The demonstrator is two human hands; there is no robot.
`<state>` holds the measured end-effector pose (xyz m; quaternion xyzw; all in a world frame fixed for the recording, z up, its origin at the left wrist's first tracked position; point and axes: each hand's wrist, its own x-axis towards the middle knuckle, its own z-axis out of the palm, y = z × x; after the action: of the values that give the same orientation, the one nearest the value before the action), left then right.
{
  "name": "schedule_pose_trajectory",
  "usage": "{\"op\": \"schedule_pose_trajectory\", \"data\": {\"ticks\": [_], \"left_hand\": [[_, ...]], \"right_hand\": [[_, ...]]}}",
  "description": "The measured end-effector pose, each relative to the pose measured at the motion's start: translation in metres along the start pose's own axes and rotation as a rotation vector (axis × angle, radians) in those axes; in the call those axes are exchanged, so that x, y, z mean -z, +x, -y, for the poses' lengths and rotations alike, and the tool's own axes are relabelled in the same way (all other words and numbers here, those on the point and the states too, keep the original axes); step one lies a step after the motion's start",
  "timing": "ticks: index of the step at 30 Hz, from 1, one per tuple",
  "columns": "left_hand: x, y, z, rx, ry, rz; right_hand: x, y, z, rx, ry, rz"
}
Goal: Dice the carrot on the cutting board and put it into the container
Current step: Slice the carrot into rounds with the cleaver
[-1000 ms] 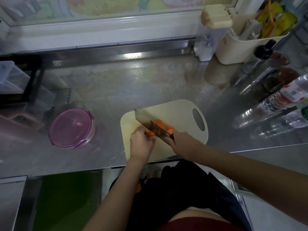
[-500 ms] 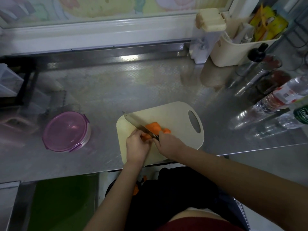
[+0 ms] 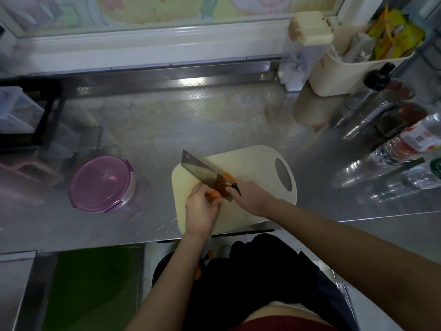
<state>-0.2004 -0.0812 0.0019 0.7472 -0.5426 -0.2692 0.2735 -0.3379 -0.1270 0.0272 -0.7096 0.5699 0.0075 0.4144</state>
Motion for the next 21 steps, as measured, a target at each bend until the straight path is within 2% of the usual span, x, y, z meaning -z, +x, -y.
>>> {"op": "schedule_pose_trajectory", "data": {"ticks": [10, 21], "left_hand": [[-0.002, -0.005, 0.003, 0.039, -0.033, 0.051], [-0.002, -0.008, 0.003, 0.036, -0.102, -0.040]], "right_hand": [[0.005, -0.017, 0.003, 0.012, 0.071, -0.116], [0.005, -0.038, 0.004, 0.045, 0.085, -0.119]]}}
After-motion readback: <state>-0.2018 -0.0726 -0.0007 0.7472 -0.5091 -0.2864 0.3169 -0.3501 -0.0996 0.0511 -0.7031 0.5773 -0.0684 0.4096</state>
